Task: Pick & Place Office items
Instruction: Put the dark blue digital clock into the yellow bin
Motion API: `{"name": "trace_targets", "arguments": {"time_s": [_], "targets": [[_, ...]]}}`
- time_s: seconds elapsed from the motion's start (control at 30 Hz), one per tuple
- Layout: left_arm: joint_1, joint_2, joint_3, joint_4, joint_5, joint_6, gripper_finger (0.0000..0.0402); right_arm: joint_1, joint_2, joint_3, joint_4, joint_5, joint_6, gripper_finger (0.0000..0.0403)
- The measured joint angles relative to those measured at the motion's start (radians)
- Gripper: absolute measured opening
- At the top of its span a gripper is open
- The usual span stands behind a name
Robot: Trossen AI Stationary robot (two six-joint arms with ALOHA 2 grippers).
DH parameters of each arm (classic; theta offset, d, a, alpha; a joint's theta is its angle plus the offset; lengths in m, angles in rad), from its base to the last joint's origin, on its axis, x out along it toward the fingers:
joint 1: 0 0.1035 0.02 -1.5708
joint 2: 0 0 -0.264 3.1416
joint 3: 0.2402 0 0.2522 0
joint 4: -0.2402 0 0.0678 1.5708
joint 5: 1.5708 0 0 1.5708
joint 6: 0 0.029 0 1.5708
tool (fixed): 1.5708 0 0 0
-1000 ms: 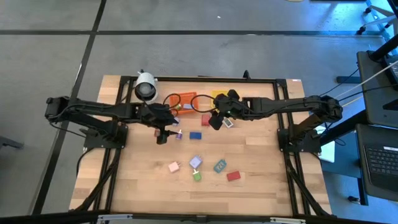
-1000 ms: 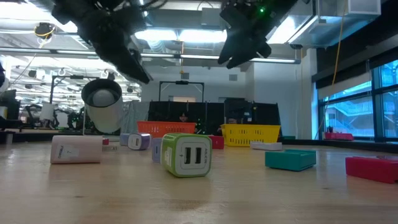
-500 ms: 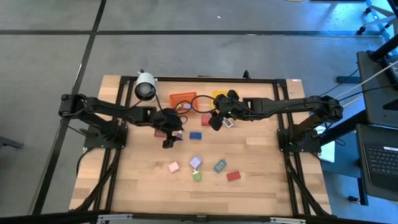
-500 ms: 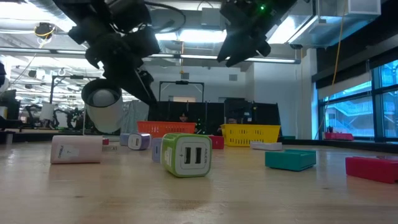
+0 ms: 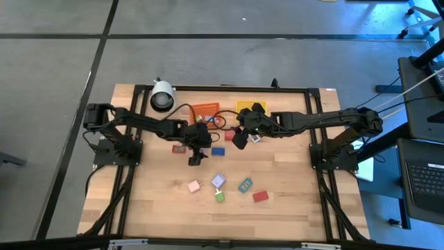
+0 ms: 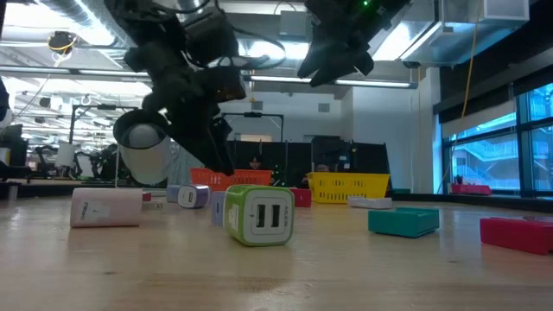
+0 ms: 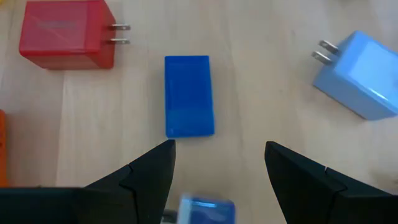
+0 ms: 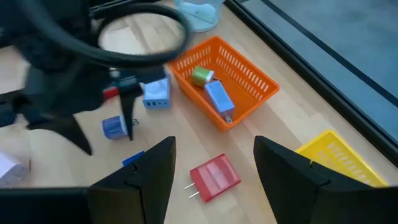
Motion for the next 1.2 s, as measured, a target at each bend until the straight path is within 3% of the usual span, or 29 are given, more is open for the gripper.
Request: {"name": "trace_targets", "arguments": {"time_s": [0.63,0.87,1.03,1.2], "targets": [[0.03,0.085,0.04,0.007,0.022,0.005,0.0245,0.025,-0.003,0.0,0.014,0.022,-0.016,0.022],[0.03,0.088,0.04,0.021,0.021,-0.01,0.0245,0.021,-0.113,0.0,0.007,0.183,-0.029,0.022],[0.029,0.088,0.04,0.023,0.021,-0.012,0.0245,0.024,-0.191,-0.002,-0.016,0.179,-0.01,0.022],[0.029,0.088,0.04,0.025,0.023,-0.021,0.0245,0.027,-0.217,-0.094,-0.005,0.144,0.055,0.022]]}}
